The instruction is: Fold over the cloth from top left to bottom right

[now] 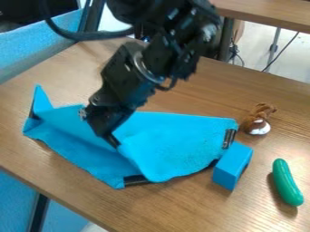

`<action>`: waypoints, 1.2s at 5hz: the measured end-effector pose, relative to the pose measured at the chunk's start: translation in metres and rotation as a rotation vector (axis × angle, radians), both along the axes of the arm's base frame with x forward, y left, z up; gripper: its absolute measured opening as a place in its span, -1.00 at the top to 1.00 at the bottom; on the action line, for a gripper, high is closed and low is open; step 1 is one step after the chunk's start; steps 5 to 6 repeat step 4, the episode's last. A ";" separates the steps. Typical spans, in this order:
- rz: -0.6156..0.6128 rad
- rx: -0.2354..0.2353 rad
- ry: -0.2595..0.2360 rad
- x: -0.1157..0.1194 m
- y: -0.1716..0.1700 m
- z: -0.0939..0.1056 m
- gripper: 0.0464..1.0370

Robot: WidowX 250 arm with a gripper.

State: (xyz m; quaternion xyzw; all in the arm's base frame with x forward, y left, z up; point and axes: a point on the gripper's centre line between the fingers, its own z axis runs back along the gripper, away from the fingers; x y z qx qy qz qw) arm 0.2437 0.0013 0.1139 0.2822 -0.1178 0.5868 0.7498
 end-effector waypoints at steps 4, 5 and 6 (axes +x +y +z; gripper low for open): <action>-0.004 0.240 0.031 0.013 0.044 0.036 -0.93; -0.004 0.240 0.031 0.013 0.044 0.036 -0.93; -0.004 0.240 0.031 0.013 0.044 0.036 -0.93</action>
